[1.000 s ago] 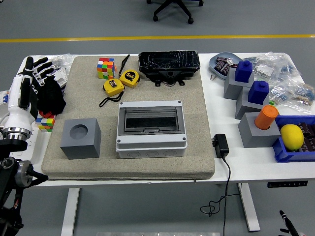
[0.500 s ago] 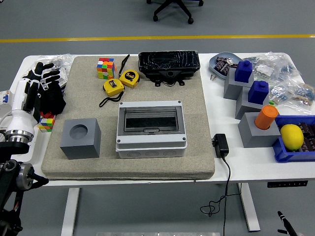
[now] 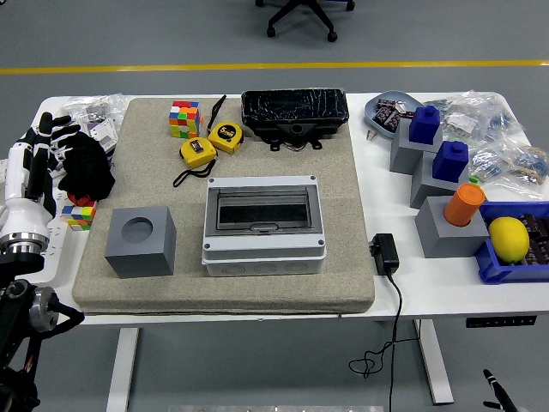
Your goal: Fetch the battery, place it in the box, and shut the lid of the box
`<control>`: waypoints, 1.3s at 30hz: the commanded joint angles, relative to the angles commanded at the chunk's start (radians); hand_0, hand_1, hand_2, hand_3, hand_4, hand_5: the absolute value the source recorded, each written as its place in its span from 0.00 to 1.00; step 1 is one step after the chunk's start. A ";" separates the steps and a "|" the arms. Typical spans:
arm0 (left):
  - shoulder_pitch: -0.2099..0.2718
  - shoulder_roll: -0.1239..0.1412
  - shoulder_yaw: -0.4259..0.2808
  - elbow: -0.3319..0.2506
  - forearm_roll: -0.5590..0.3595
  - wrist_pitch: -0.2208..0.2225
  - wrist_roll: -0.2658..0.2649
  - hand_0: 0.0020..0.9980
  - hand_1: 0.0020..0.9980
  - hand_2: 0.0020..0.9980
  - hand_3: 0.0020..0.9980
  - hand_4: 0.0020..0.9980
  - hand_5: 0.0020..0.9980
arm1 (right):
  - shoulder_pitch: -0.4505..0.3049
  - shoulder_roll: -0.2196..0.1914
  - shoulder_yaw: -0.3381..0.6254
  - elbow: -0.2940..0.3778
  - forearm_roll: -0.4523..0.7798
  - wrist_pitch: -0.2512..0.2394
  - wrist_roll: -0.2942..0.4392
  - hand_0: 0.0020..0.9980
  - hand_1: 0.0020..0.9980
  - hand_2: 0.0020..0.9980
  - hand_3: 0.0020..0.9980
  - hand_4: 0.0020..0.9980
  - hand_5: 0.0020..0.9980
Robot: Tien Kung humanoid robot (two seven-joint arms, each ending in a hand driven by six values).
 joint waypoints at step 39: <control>-0.001 0.000 0.019 0.006 0.004 0.016 0.031 0.27 0.18 0.11 0.10 0.58 0.28 | 0.006 0.000 -0.021 0.000 0.018 0.006 -0.001 0.95 0.79 0.73 0.78 1.00 1.00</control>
